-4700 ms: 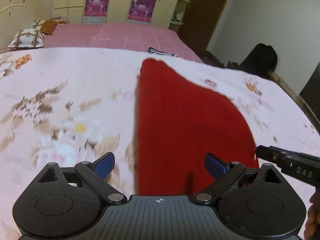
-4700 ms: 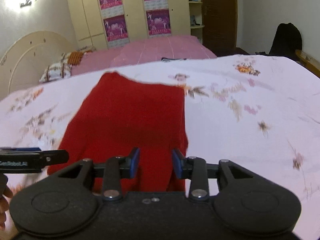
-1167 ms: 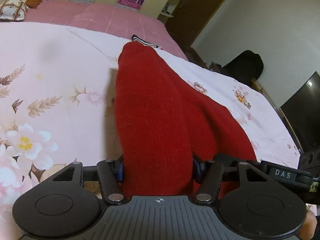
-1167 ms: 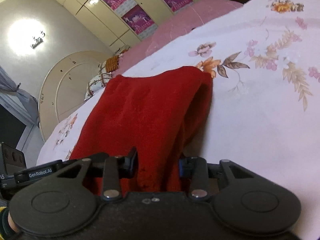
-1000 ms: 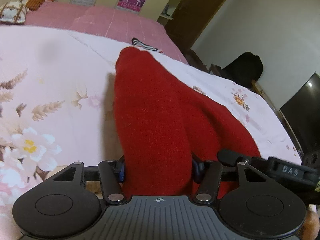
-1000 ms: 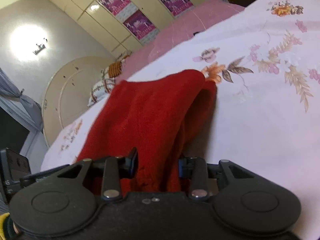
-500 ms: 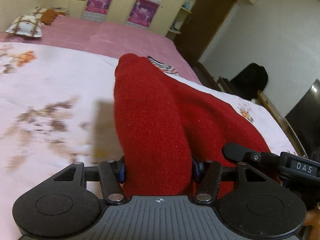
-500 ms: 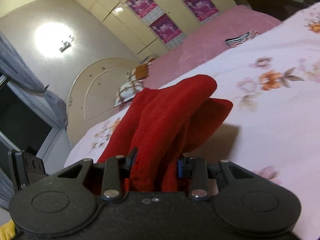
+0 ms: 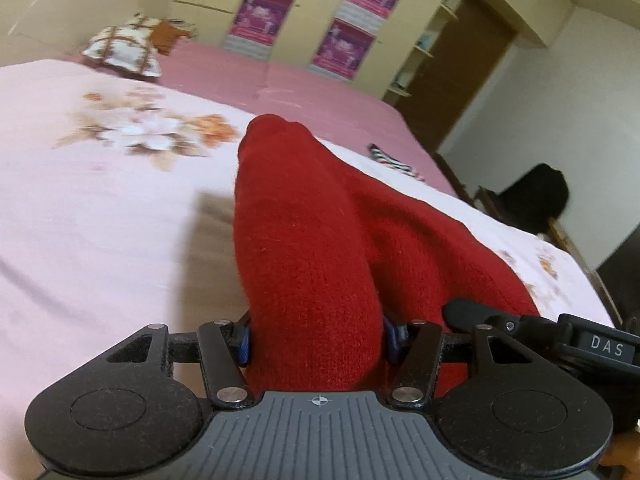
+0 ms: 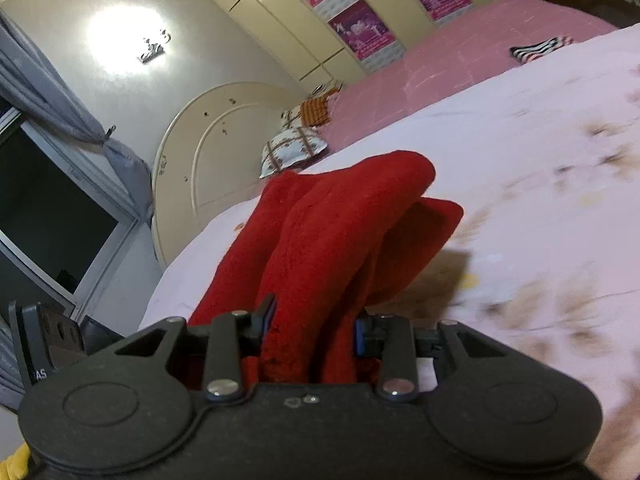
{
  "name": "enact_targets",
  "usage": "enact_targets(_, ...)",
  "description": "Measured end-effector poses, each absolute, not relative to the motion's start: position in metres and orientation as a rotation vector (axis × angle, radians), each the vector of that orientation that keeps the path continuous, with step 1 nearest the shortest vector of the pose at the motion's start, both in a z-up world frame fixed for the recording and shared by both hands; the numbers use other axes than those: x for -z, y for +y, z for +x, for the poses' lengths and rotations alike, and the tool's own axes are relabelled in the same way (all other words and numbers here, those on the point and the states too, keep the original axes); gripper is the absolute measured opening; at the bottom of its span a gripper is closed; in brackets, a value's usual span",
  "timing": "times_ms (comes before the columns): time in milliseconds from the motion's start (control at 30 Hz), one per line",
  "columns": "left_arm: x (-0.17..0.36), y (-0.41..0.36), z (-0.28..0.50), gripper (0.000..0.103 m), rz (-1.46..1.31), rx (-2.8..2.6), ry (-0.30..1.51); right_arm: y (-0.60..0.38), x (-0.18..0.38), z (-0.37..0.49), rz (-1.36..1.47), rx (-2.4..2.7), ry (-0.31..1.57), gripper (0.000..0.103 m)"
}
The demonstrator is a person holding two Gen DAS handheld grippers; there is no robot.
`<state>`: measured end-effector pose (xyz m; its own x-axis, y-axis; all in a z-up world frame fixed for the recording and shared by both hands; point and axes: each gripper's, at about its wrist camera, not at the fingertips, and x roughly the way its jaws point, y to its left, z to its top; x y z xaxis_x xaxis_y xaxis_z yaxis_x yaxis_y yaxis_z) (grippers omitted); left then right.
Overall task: Fold small clothes
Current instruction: 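Lift the held sweater end with both tools and fold it over the bundle, then open both tools and press the folded sweater flat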
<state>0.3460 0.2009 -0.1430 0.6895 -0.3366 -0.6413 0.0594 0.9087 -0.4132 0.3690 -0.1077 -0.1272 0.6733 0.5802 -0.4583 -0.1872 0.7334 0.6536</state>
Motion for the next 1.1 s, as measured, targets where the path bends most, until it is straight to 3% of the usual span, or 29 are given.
enact_targets(267,0.185,0.259,0.369,0.057,-0.379,0.166,0.818,-0.048,0.156,0.396,0.583,-0.443,0.771,0.036)
enact_targets(333,0.197,0.272,0.372,0.066,-0.4,0.173,0.818,-0.045,0.163,0.4,0.525,-0.374,0.781,0.04)
enact_targets(400,0.201,0.272,0.371,0.073,-0.39,0.172,0.804,-0.048,0.17,0.402,0.498,-0.333,0.793,0.047)
enact_targets(533,0.194,0.274,0.366,0.074,-0.375,0.167,0.793,-0.039,0.162,0.393,0.382,-0.266,0.754,0.064)
enact_targets(600,0.182,0.278,0.358,0.073,-0.355,0.146,0.759,-0.041,0.152,0.385,0.344,-0.228,0.726,0.063)
enact_targets(633,0.174,0.278,0.349,0.074,-0.342,0.148,0.736,-0.04,0.144,0.379,0.299,-0.209,0.704,0.059)
enact_targets(700,0.166,0.276,0.34,0.073,-0.305,0.157,0.705,-0.032,0.128,0.361,0.202,-0.216,0.65,0.042)
enact_targets(800,0.168,0.263,0.332,0.074,-0.236,0.166,0.716,-0.007,0.113,0.337,0.059,-0.285,0.602,0.036)
enact_targets(933,0.182,0.25,0.33,0.074,-0.118,0.12,0.739,0.02,0.127,0.323,-0.053,-0.318,0.643,0.035)
enact_targets(967,0.185,0.25,0.332,0.081,-0.111,0.122,0.75,0.025,0.136,0.324,-0.073,-0.299,0.665,0.034)
enact_targets(1100,0.192,0.251,0.336,0.083,-0.163,0.131,0.808,0.021,0.161,0.333,-0.041,-0.258,0.716,0.036)
